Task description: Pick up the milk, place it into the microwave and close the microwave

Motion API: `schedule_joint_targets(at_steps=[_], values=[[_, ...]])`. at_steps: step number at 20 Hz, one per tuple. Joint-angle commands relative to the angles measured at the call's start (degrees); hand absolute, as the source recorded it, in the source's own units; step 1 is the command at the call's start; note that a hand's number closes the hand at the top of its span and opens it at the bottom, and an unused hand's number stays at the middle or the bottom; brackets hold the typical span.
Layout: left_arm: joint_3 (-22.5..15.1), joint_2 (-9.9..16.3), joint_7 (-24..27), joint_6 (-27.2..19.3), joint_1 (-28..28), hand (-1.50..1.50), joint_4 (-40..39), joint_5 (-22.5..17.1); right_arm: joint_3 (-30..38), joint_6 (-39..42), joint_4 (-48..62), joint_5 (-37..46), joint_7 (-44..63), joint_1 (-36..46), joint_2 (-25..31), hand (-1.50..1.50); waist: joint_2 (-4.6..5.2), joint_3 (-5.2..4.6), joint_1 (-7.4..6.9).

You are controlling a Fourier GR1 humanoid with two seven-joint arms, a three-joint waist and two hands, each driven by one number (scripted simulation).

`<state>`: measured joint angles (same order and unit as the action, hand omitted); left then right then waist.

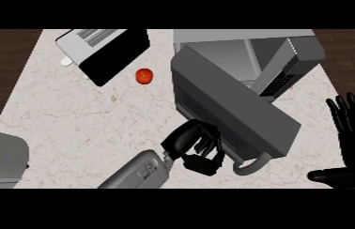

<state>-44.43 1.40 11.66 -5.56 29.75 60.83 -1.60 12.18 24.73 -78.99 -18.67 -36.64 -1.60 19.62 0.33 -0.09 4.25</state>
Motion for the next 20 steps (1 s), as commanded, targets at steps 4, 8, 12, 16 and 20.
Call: schedule_joint_targets(at_steps=[4,8,12,16,20], values=[[-8.42,-1.31,-0.72,-7.87,5.88,-1.50,-4.66,-10.76,-2.41,3.45,-4.65,-3.22,4.27,3.24,0.62,-1.50,1.07,-0.15,4.11],[-7.49,-1.31,0.64,-9.08,10.51,1.50,-3.16,-15.62,-2.31,6.42,-5.31,-5.06,5.93,5.42,3.29,-1.50,1.58,-0.16,6.40],[-6.32,-1.30,4.84,-10.27,11.88,1.50,-2.21,-20.59,-3.52,7.61,-7.18,-6.07,6.90,6.98,3.42,-1.50,2.13,-0.30,8.77],[-5.82,-1.29,5.27,-11.95,14.66,1.50,-4.31,-23.21,-3.89,7.81,-9.04,-7.64,8.66,8.89,3.89,-1.50,2.39,-0.35,10.89],[-5.66,-1.25,4.39,-14.05,17.38,1.50,-5.88,-24.90,-3.20,8.11,-9.98,-8.87,10.32,10.42,5.65,-1.50,2.47,-0.33,13.09]])
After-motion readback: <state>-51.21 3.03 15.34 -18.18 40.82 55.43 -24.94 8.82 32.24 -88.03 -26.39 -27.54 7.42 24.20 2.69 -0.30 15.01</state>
